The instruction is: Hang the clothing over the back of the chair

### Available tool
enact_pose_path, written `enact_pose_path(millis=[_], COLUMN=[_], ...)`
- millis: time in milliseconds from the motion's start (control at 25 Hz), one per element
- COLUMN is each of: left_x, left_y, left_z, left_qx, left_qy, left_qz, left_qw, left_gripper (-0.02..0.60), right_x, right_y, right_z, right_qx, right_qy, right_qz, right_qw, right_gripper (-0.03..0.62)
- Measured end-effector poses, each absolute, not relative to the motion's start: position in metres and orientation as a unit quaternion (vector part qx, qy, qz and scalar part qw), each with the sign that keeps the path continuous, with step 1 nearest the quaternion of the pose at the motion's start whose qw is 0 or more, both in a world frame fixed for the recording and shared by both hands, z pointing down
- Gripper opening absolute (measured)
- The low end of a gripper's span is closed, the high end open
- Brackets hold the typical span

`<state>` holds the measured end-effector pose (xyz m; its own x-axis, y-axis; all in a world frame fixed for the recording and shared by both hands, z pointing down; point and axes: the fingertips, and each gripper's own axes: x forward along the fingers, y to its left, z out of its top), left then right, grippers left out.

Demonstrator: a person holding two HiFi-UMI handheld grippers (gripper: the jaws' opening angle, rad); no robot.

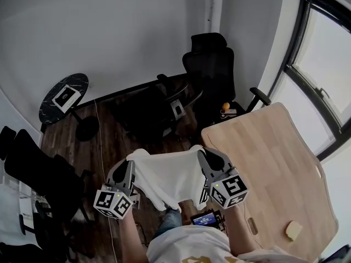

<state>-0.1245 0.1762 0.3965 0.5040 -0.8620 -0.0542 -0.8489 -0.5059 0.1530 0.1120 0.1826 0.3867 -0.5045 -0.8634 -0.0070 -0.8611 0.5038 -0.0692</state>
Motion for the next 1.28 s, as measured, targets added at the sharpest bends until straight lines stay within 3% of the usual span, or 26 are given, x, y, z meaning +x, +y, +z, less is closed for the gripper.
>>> enact_pose_path(millis=[760,1280], left_x=[-0.161,-0.160], left_y=[-0.102,-0.157], left_z=[0.411,0.413], left_qx=[0.892,0.907], left_qy=[-0.442,-0.404], left_qz=[-0.060,-0.086], left_qw=[0.072,0.081], left_gripper=[0.025,0.025], right_x=[0.074,0.071], right_y=[-0.072,-0.116], right_z=[0.398,0.392], right_qx=[-0.546,-0.574], right_qy=[0.837,0.818], right_qz=[-0.039,-0.028], right_qw=[-0.014,-0.024], right_gripper=[0.025,0.025])
